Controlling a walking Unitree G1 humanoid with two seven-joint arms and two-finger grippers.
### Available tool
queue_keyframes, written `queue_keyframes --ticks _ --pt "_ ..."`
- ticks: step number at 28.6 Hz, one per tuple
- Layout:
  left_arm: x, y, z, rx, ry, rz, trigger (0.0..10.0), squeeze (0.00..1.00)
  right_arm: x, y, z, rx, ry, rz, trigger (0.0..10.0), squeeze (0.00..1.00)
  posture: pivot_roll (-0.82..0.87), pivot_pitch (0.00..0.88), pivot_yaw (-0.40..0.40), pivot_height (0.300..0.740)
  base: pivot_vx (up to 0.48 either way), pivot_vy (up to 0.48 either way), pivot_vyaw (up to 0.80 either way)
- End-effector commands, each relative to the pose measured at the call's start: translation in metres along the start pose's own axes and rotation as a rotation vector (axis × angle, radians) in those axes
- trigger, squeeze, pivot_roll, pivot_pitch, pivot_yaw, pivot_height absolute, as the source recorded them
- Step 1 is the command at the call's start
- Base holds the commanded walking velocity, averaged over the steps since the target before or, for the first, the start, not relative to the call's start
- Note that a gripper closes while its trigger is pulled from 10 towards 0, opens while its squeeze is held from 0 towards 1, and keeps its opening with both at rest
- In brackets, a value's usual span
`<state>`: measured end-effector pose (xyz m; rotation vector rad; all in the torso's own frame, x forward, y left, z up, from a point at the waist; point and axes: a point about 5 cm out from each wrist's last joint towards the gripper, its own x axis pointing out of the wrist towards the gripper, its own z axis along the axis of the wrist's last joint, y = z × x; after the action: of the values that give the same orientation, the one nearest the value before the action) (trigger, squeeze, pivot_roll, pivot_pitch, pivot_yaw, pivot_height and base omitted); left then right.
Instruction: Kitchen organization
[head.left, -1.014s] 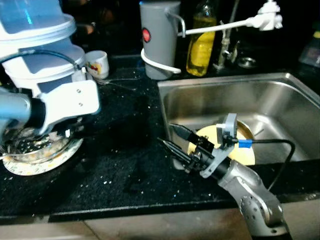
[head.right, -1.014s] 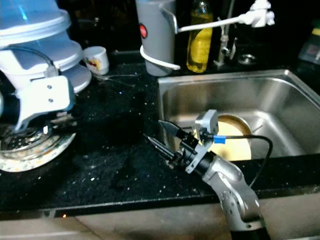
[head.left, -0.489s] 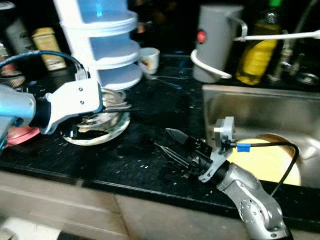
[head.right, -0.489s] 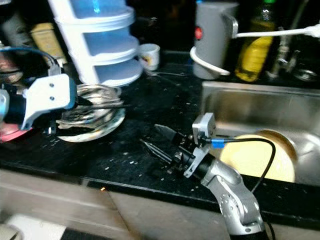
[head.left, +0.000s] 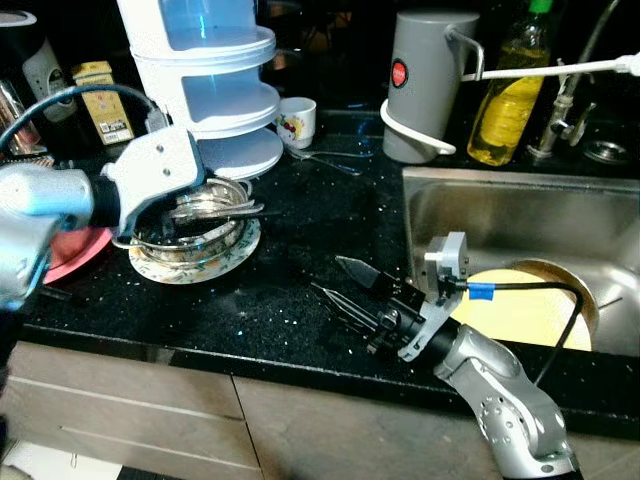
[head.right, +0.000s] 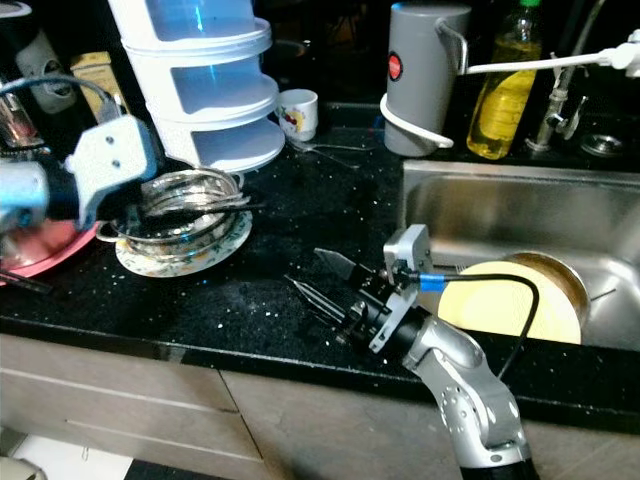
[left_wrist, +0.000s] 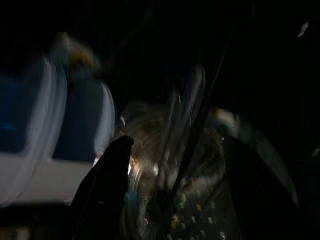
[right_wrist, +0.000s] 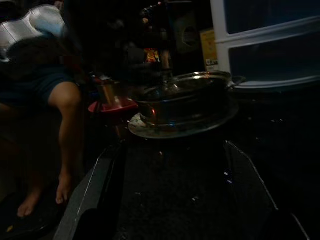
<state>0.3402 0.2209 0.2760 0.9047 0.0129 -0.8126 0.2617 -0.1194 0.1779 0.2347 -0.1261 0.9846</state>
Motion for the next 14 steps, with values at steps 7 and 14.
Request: queue_keyframes --ticks 7,14 --pt "0.028 0.0 -0.002 0.032 -0.044 -0.035 10.0 0.0 -0.005 0.002 0.004 -0.014 0.015 -0.023 10.0 0.0 -0.07 0.0 0.015 0.74 0.0 0.0 0.0" --pt "0.045 0.001 0.017 0.109 -0.134 -0.064 10.0 0.0 -0.01 0.001 0.007 -0.019 0.014 -0.043 10.0 0.0 -0.09 0.0 0.017 0.74 0.0 0.0 0.0"
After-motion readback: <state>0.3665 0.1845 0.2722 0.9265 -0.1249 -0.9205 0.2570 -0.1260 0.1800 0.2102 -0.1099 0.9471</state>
